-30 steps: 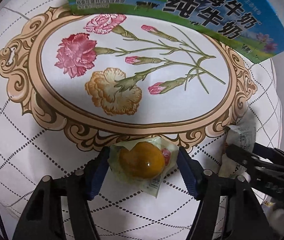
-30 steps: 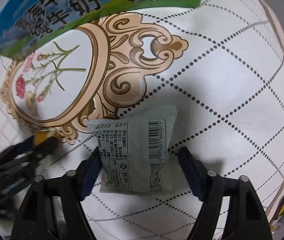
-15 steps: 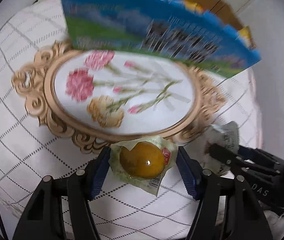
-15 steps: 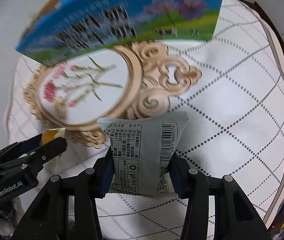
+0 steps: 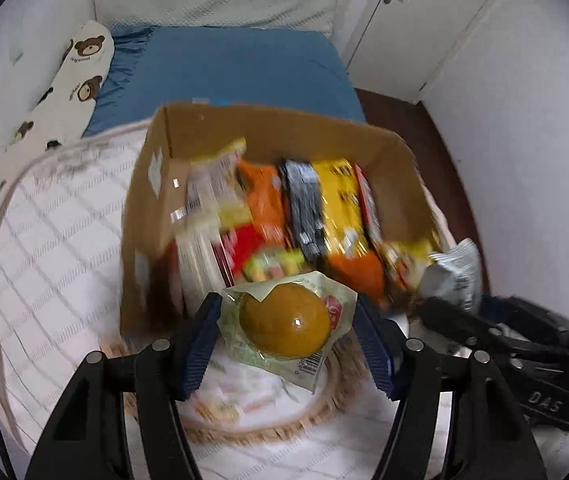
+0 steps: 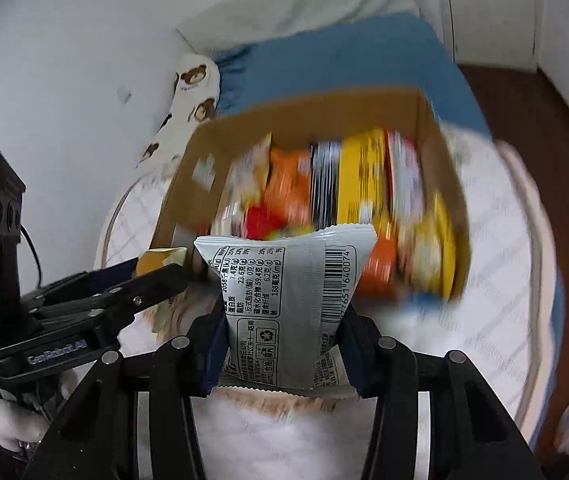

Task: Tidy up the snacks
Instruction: 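Carry both snacks over the box and release them inside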

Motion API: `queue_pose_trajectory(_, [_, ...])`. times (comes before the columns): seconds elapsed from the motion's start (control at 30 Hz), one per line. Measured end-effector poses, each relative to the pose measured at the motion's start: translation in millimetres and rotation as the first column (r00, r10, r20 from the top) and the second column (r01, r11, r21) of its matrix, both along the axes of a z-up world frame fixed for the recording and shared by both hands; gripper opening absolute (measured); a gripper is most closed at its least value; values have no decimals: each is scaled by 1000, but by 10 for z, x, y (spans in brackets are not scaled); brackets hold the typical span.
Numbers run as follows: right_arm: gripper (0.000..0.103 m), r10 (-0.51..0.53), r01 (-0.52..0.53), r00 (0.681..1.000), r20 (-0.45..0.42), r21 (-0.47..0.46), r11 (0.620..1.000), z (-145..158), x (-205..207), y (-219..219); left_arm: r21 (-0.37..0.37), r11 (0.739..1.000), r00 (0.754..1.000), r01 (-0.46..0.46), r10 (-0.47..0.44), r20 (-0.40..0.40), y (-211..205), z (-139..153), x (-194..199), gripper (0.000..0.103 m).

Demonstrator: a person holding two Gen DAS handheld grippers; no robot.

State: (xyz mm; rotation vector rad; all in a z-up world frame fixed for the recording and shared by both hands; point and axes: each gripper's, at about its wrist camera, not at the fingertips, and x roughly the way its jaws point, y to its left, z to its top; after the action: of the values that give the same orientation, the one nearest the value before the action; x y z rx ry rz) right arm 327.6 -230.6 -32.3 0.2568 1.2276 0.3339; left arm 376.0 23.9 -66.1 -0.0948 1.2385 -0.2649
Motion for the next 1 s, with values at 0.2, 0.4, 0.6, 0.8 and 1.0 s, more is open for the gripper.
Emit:
queue_pose_trajectory(0.2, [51, 22, -30, 997, -80, -102, 994, -333, 907, 235, 67, 997, 993, 26, -18, -115, -162, -423, 873, 63])
queue_pose_trajectory(0.4, [51, -4, -20, 988, -155, -155, 988, -785, 1231, 198, 85, 996, 963, 37, -13, -268, -287, -936, 1315, 64])
queue_pose_trajectory(0.6, [75, -42, -2, 972, -233, -187, 982, -1185, 1424, 127, 71, 997, 929, 43, -14, -369, -289, -1315, 1453, 68])
queue_pose_trajectory(0.8, [97, -65, 15, 969, -237, -207, 978, -1265, 1442, 6, 80, 997, 934, 21, 9, -357, -212, -1382, 1387, 89])
queue_pose_trajectory(1.0, [97, -58, 6, 974, -218, -233, 973, -1201, 1371, -11, 117, 993, 943, 17, 23, -332, -195, -1354, 1294, 89])
